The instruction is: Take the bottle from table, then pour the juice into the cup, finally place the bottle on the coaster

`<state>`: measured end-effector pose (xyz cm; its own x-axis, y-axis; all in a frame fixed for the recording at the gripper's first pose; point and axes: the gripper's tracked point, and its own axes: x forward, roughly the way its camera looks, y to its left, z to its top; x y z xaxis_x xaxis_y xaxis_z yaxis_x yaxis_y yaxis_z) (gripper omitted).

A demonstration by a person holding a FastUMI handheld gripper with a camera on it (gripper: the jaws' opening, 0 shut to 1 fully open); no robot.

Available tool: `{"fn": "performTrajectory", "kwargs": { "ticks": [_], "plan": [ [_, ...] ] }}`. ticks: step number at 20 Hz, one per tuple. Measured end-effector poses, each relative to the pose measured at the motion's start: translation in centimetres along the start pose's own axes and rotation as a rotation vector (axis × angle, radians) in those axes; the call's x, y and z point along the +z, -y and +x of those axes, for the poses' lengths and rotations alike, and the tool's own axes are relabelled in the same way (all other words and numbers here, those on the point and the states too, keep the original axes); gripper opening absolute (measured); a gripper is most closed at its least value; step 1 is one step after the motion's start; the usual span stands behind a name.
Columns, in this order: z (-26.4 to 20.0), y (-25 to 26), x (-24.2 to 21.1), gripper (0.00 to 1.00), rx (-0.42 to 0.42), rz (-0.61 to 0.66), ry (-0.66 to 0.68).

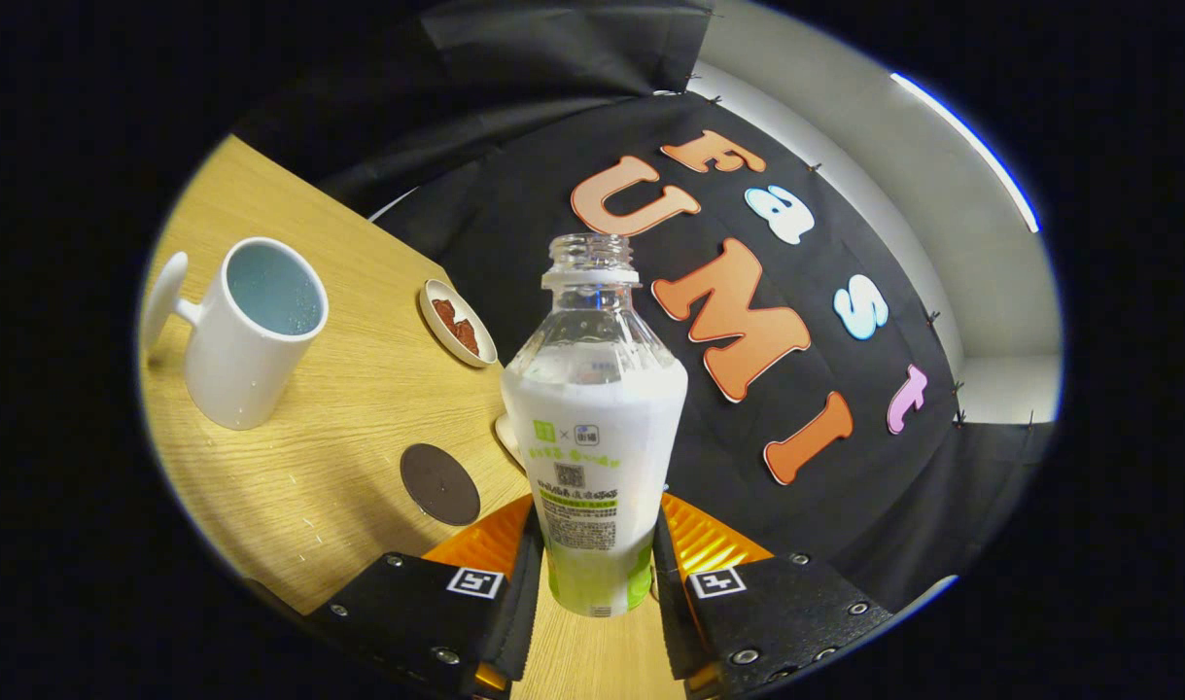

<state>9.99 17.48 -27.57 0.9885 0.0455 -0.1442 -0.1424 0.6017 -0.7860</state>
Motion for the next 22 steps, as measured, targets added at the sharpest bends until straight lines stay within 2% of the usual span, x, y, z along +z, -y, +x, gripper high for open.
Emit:
{"fn": "performTrajectory", "kwargs": {
  "ticks": [8,13,22],
  "plan": [
    [0.4,-0.4,1.3,0.55,-0.042,-0.228,0.064],
    [1.1,-1.9,1.5,0.55,-0.024,-0.308,0.079],
    [1.7,-2.1,2.9,0.55,-0.061,-0.475,0.125]
  ]
}}
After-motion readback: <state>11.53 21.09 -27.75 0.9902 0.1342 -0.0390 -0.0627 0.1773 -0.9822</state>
